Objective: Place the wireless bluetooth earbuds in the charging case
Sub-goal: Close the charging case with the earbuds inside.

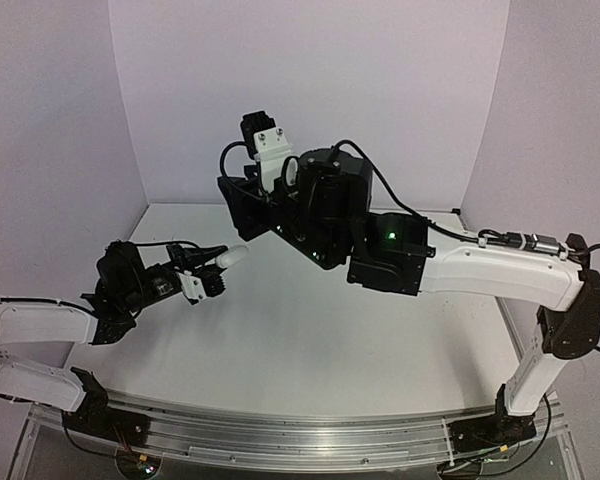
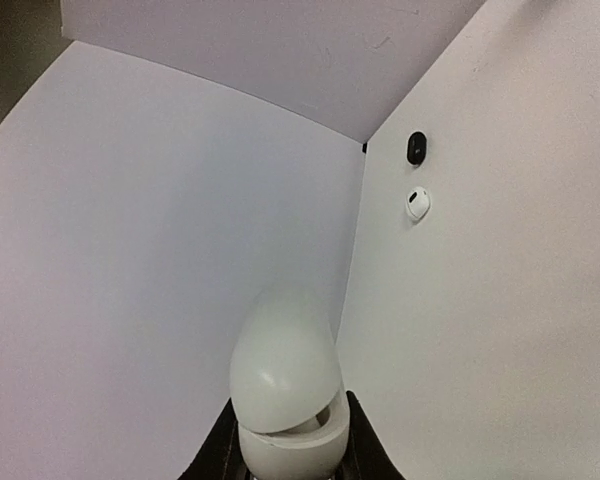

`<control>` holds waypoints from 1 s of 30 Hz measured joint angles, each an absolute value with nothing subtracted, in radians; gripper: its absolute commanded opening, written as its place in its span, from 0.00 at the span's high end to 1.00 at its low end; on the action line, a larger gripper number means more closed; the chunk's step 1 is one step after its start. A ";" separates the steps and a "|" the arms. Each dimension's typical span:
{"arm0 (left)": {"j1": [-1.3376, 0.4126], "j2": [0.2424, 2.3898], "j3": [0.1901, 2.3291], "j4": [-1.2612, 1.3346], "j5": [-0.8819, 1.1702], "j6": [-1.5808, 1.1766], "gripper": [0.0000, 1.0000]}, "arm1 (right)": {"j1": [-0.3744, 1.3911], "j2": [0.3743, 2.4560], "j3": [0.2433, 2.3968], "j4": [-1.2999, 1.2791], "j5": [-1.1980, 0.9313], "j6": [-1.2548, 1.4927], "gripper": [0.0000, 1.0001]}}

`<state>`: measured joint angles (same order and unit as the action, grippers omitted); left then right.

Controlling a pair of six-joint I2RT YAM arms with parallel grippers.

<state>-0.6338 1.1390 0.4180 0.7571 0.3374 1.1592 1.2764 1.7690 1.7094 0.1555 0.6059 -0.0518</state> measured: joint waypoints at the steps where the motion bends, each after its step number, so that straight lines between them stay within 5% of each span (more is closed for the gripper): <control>1: -0.634 1.140 0.417 0.755 0.337 1.202 1.00 | 1.270 1.769 1.704 0.154 0.606 -0.044 0.55; 8: -0.631 1.132 0.447 0.705 0.340 1.226 1.00 | 1.222 1.752 1.671 0.131 0.594 0.031 0.52; 15: -0.577 1.081 0.622 0.513 0.518 0.776 1.00 | 1.121 1.715 1.635 0.086 0.439 0.111 0.49; 22: -0.557 1.089 0.658 0.506 0.760 0.264 1.00 | 1.064 1.715 1.635 0.064 0.274 0.153 0.23; 30: -0.494 1.259 0.662 0.801 0.938 -0.458 1.00 | 0.929 1.684 1.624 0.046 -0.058 0.210 0.09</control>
<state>-0.4938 1.2586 0.6617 0.8007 0.9379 -0.4579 0.9293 1.6844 1.6244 0.0457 -0.0584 0.2104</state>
